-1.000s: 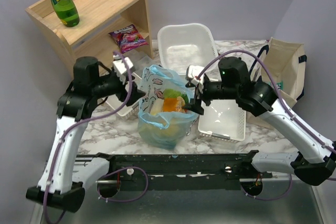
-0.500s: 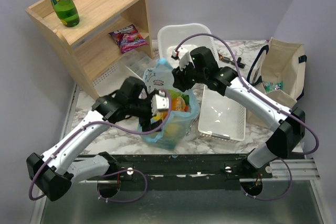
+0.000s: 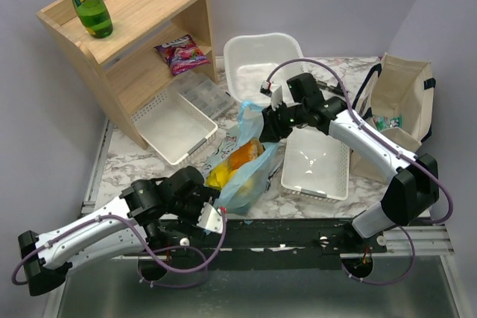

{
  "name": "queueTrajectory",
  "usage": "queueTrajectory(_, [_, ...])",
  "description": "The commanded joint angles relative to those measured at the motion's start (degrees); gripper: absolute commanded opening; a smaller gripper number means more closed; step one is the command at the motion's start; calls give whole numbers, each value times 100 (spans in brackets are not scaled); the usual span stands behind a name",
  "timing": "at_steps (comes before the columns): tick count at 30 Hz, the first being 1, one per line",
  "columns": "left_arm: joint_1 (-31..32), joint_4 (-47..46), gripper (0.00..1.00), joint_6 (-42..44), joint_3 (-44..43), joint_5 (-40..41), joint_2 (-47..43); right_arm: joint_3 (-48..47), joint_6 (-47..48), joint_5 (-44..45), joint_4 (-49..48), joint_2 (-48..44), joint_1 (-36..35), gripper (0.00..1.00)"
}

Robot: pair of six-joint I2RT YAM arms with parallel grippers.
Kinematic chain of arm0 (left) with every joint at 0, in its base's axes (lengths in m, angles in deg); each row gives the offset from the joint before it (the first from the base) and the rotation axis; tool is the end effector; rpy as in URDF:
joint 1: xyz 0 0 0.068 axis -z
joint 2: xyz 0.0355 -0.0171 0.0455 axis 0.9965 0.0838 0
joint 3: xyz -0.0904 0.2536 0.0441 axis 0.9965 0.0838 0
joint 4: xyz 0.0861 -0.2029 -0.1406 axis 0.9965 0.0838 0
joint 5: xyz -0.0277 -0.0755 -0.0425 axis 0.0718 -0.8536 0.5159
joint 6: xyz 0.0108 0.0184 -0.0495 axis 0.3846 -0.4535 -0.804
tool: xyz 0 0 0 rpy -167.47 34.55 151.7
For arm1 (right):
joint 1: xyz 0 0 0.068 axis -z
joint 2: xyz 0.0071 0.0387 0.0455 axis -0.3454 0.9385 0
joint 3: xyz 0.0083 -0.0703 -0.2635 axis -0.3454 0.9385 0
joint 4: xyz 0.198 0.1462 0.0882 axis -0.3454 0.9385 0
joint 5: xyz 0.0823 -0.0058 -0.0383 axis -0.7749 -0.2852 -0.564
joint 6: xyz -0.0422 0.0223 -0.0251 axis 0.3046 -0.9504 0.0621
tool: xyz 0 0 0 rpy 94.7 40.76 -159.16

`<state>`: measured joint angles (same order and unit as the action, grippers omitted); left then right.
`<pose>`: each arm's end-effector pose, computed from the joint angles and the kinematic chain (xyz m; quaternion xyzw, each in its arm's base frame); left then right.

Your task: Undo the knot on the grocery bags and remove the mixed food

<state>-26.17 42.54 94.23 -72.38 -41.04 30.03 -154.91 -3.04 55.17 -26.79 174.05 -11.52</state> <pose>0.0516 -0.1105 0.2270 0.7858 0.5325 -0.2010 0.2419 0.2724 0.1896 0.3053 -0.3617 0.8303 0.3228 0.2750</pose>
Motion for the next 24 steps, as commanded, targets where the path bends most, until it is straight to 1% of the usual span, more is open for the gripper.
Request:
queueTrajectory(1, [-425,-111,91,-687,-1119,-223,-366,-367,97,-188,36,-199,8,41])
queueTrajectory(3, [-900,-225,92,-1209,-1660,-744,-402,-438,56,-123,-37,-287,8,47])
queueTrajectory(5, [-1408,-384,92,-1507,-2055,-1135,-361,-435,-7,-95,-104,-371,7,61])
queueTrajectory(6, [-1670,-507,92,-1644,-2225,-1250,-302,-422,-48,-82,-122,-402,1,65])
queueTrajectory(7, [-1849,-620,91,-1733,-2358,-1374,-223,-432,-117,-37,-138,-418,6,67])
queueTrajectory(10, [-2226,-911,83,-1924,-2797,-1646,264,-473,-191,89,-138,-414,8,67])
queueTrajectory(11, [-2258,-902,77,-1873,-2965,-1676,456,-505,-234,178,-147,-399,23,67])
queueTrajectory(13, [-2279,-749,69,-1789,-3339,-1743,931,-579,-266,244,-122,-373,67,67])
queueTrajectory(15, [-2308,-618,64,-1525,-3534,-1937,1238,-628,-285,317,-91,-385,142,68])
queueTrajectory(18, [-2369,-993,64,-1608,-3618,-2035,1383,-647,-323,323,-57,-435,329,74])
queueTrajectory(20, [-2384,-516,65,-952,-3895,-2551,1394,-647,-323,402,-51,-449,447,75])
queueTrajectory(21, [-2353,8,71,-347,-4074,-2837,1353,-656,-322,409,-51,-453,508,77])
queueTrajectory(22, [-2233,354,79,97,-4179,-2913,1274,-678,-322,382,-50,-457,554,79])
queueTrajectory(23, [-2122,568,83,228,-4207,-2738,1168,-709,-324,343,-50,-464,571,81])
queueTrajectory(24, [-2000,571,83,98,-4209,-2519,1095,-721,-304,281,-57,-498,571,82])
